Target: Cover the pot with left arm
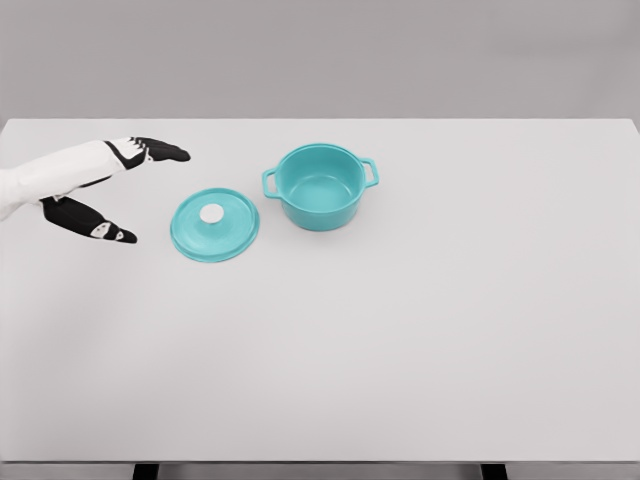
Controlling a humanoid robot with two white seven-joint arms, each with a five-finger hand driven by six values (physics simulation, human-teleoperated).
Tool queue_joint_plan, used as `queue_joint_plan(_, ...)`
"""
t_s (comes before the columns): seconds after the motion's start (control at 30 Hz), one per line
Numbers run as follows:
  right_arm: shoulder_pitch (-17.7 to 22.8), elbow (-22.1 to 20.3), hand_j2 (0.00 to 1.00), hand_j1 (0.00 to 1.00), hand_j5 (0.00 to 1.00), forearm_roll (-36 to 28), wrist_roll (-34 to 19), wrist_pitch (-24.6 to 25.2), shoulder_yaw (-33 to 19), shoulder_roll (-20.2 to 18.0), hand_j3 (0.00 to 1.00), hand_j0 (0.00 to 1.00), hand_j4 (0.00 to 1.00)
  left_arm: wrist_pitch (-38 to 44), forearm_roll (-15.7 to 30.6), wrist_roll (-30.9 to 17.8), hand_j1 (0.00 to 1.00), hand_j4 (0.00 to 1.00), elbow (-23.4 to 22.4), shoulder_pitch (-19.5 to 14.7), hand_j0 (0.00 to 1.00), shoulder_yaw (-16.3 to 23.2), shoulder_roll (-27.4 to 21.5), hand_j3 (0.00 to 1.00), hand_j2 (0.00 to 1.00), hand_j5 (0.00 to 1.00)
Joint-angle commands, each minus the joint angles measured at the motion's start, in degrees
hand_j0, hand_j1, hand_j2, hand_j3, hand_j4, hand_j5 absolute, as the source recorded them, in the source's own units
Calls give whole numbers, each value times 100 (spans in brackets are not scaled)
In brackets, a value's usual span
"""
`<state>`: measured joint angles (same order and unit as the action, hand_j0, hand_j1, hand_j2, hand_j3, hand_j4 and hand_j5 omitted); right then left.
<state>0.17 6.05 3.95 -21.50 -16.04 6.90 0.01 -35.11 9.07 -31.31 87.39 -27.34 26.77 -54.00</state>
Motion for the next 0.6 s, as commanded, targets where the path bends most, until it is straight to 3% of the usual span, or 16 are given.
queue_joint_plan(0.0, 0, 55, 100, 100, 100, 0, 6, -4, -4, -1, 100, 100, 100, 11, 165, 2, 100, 100, 103, -9, 100, 267, 47, 100, 100, 100)
queue_joint_plan(0.07, -8, 37, 100, 100, 100, 0, 6, -4, -4, -1, 100, 100, 100, 11, 156, 2, 100, 100, 94, -17, 100, 478, 408, 100, 100, 100)
queue_joint_plan(0.13, -8, 46, 100, 100, 100, 0, 6, -4, -13, -1, 100, 100, 100, 11, 130, 2, 100, 100, 94, -9, 100, 601, 417, 100, 100, 100)
queue_joint_plan(0.33, -8, 37, 100, 100, 100, 0, 6, -4, -22, -1, 100, 100, 100, 11, 130, 81, 100, 100, 103, -70, 100, 575, 522, 100, 100, 100)
queue_joint_plan(0.43, -8, 37, 100, 100, 100, 0, 6, -4, -22, -1, 100, 100, 100, 11, 86, 608, 100, 100, 94, -61, 100, 522, 751, 100, 100, 100)
queue_joint_plan(0.57, -8, 37, 100, 100, 100, 0, 6, -4, -22, -1, 100, 100, 100, 11, 34, 564, 100, 100, 41, -97, 100, 347, 751, 100, 100, 100)
